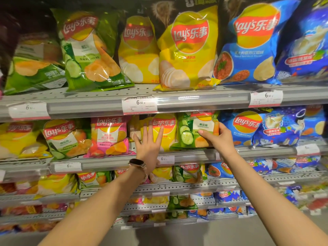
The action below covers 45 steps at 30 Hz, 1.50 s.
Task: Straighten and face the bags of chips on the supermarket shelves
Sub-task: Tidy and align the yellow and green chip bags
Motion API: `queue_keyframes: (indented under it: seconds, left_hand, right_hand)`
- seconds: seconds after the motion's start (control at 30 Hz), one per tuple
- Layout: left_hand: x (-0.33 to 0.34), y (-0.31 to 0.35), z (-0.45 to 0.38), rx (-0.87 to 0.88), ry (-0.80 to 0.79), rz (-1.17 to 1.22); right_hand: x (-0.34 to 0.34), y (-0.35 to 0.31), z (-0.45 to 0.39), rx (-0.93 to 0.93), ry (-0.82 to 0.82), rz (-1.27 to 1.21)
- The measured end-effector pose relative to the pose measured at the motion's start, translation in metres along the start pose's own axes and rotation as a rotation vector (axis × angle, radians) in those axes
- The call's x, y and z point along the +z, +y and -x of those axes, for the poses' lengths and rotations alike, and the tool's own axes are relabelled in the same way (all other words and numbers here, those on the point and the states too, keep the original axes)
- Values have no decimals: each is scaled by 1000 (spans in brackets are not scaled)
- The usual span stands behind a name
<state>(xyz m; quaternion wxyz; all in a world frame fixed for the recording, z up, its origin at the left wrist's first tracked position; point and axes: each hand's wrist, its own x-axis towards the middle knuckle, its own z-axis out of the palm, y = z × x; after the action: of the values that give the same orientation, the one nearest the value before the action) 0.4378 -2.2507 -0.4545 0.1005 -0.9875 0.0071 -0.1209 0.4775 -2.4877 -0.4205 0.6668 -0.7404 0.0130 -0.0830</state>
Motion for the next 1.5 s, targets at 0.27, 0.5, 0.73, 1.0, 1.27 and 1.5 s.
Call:
queue_keyframes:
  seconds: [0.27, 0.5, 0.73, 1.0, 1.27, 1.5]
  left_hand:
    - [1, -8, -3, 33, -20, -8]
    - [-4, -10, -4, 40, -47, 9]
    - [-13, -31, 10, 130, 12, 163]
    - [-30, -96, 44, -351, 392, 476]
    - [-17, -141, 34, -644, 78, 832]
    - [-11, -150, 38, -618, 203, 896]
  right_hand:
    - [15, -11, 27, -73, -4, -2]
    - [10, -15, 33, -82, -67, 31]
    - [9, -8, 53, -65, -111, -14]
    - [43, -11, 75, -79, -103, -26]
    - [78, -19, 87, -29, -141, -1]
    - [99, -23, 93, -137, -67, 91]
